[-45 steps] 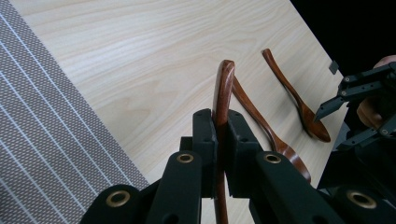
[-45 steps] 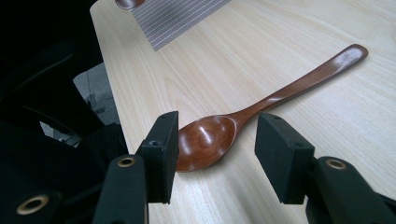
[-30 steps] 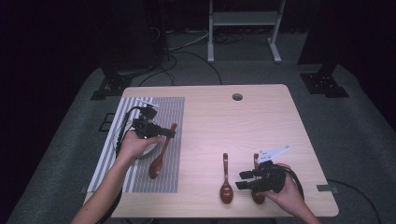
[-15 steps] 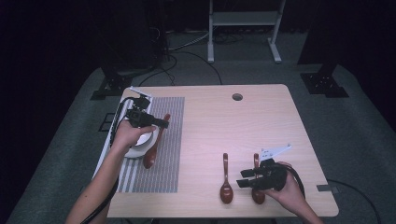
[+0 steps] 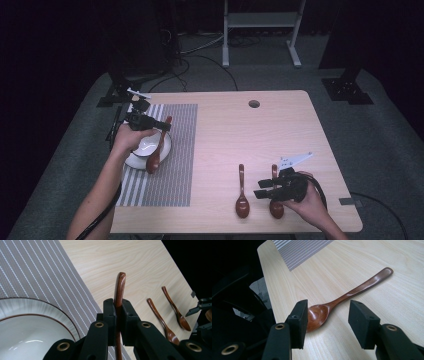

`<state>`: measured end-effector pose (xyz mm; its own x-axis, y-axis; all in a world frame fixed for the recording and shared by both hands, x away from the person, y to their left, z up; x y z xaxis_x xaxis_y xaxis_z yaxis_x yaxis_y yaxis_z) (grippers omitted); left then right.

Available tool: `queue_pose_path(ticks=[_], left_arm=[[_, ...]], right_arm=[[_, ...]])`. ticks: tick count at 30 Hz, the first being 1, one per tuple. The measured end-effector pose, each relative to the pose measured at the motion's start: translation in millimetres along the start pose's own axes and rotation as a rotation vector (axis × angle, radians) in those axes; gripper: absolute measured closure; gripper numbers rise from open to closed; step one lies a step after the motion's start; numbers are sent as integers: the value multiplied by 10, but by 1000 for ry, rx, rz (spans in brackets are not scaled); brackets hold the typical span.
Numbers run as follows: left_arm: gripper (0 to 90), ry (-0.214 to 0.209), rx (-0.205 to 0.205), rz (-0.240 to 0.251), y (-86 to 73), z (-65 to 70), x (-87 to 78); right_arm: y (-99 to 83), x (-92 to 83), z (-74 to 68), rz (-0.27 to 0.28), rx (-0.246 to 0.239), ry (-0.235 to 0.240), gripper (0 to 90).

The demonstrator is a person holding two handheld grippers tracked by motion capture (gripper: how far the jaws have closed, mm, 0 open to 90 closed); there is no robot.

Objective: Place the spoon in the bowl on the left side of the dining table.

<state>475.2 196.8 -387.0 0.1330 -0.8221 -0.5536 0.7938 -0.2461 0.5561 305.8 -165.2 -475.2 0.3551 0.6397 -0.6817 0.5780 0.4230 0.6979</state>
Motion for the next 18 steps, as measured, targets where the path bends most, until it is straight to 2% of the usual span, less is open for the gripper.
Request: queue_pose_path(ticks=[4, 14, 18], left_arm=[[843, 1, -10, 11, 33, -50, -54], [843, -5, -4, 33, 182, -120, -173], [843, 13, -26, 46, 219, -245, -235]], right_arm=[[-2, -5, 3, 1, 3, -1, 491], [0, 18, -11, -5, 2, 5, 491], [3, 26, -1, -6, 9, 6, 491]])
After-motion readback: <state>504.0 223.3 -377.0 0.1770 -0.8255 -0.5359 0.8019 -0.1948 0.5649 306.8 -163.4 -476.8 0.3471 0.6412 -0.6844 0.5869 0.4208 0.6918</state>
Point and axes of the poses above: each handheld gripper's, and its own axes: x roughly forward along the jaws, y roughly out of its top, z roughly to its right, the point moved 7 cm from there along x, roughly forward along the jaws, and after that the axes turned 14 degrees about -y, right-handed, at the moved point
